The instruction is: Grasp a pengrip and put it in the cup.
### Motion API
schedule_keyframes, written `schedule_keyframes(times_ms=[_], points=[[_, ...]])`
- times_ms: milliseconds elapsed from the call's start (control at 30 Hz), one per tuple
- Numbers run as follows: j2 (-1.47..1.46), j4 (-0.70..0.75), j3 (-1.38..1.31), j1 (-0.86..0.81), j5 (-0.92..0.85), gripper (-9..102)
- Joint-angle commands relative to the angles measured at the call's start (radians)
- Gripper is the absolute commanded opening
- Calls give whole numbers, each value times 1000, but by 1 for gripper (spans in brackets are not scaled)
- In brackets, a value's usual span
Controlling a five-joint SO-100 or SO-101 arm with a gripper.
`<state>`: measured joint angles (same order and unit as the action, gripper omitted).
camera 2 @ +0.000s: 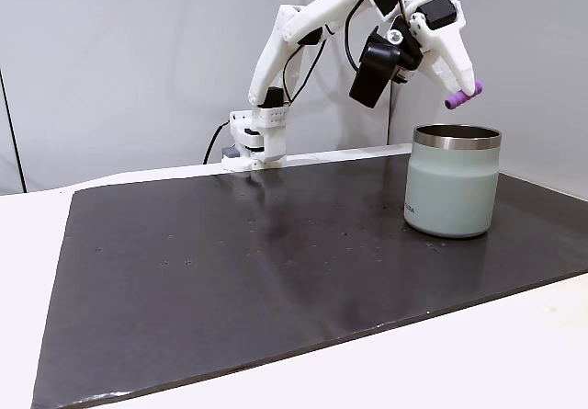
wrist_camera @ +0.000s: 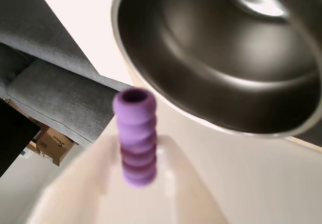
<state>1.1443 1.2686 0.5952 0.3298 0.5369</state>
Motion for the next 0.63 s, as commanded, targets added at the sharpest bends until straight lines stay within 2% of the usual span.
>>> schedule_keyframes(times_ms=[0,133,600], points=[[6,23,-60,12,-21,25],[6,46,-61,11,-25,30],[18,77,-120,11,-61,29]])
